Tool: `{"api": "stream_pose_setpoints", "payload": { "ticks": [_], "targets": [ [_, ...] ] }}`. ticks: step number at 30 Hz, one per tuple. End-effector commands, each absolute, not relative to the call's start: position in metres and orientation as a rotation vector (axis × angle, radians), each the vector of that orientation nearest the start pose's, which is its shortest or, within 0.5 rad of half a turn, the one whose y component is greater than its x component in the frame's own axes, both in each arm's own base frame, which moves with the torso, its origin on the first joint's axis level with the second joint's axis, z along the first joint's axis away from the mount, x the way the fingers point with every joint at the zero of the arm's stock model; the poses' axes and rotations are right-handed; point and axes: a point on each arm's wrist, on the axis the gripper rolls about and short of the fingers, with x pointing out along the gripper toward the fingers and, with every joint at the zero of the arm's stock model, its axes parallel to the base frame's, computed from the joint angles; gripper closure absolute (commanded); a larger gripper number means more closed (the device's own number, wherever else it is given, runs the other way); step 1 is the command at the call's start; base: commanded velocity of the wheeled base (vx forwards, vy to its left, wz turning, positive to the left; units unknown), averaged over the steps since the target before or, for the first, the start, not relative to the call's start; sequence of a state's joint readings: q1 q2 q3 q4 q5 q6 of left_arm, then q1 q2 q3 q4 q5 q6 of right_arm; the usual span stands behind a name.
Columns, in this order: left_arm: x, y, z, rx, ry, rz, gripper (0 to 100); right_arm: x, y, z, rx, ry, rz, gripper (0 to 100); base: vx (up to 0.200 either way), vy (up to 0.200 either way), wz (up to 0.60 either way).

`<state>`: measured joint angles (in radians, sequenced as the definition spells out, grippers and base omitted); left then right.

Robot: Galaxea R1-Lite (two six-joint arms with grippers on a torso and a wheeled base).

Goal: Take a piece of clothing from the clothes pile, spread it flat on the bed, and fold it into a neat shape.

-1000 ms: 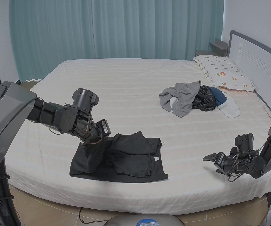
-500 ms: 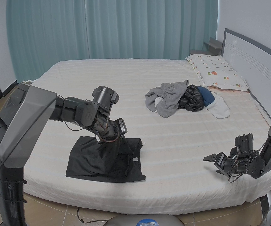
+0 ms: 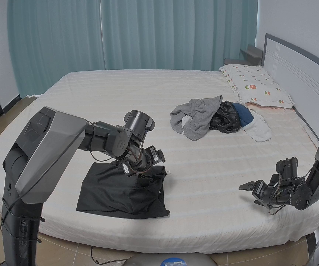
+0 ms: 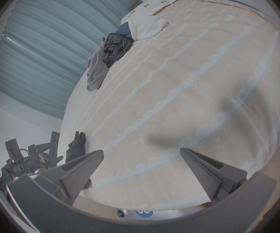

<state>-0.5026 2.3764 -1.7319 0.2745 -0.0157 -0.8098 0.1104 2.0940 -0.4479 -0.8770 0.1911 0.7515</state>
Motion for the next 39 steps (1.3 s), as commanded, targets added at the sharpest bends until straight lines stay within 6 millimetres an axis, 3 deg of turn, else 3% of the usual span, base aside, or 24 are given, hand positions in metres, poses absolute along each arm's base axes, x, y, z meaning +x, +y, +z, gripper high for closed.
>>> {"api": "stream_pose_setpoints", "payload": {
  "ticks": [1, 3, 5, 7, 8, 14, 16, 20, 29, 39],
  "targets": [
    [0.402, -0.220, 0.100, -0.539, 0.997, -0.098, 0, 0.283, 0.037, 0.009, 0.739, 0.846, -0.013, 0, 0.000, 0.000, 0.00],
    [0.402, -0.214, 0.105, -0.551, 0.993, -0.092, 0, 0.283, 0.040, 0.009, 0.736, 0.847, -0.003, 0, 0.000, 0.000, 0.00],
    [0.402, -0.191, 0.111, -0.588, 0.991, -0.057, 0, 0.282, 0.047, 0.014, 0.724, 0.838, 0.022, 0, 0.000, 0.000, 0.00],
    [0.401, -0.188, 0.111, -0.597, 0.997, -0.051, 0, 0.282, 0.049, 0.015, 0.722, 0.833, 0.030, 0, 0.000, 0.000, 0.00],
    [0.400, -0.172, 0.109, -0.638, 1.019, -0.017, 0, 0.285, 0.056, 0.023, 0.713, 0.796, 0.066, 0, 0.000, 0.000, 0.00],
    [0.402, -0.139, 0.092, -0.795, 1.072, 0.075, 0, 0.294, 0.084, 0.032, 0.658, 0.751, 0.104, 0, 0.000, 0.033, 0.00],
    [0.401, -0.136, 0.090, -0.806, 1.074, 0.081, 0, 0.295, 0.087, 0.033, 0.651, 0.743, 0.103, 0, 0.000, 0.200, 0.00],
    [0.393, -0.112, 0.065, -0.879, 1.092, 0.105, 0, 0.300, 0.119, 0.039, 0.596, 0.752, 0.130, 0, 0.000, 0.200, 0.00],
    [0.380, -0.072, 0.053, -1.010, 1.076, 0.094, 0, 0.307, 0.171, 0.041, 0.475, 0.828, 0.164, 0, 0.000, 0.200, 0.00],
    [0.374, -0.063, 0.039, -1.030, 1.064, 0.079, 0, 0.317, 0.215, 0.030, 0.269, 0.795, 0.144, 0, 0.000, 0.200, 0.00]
  ]
}}
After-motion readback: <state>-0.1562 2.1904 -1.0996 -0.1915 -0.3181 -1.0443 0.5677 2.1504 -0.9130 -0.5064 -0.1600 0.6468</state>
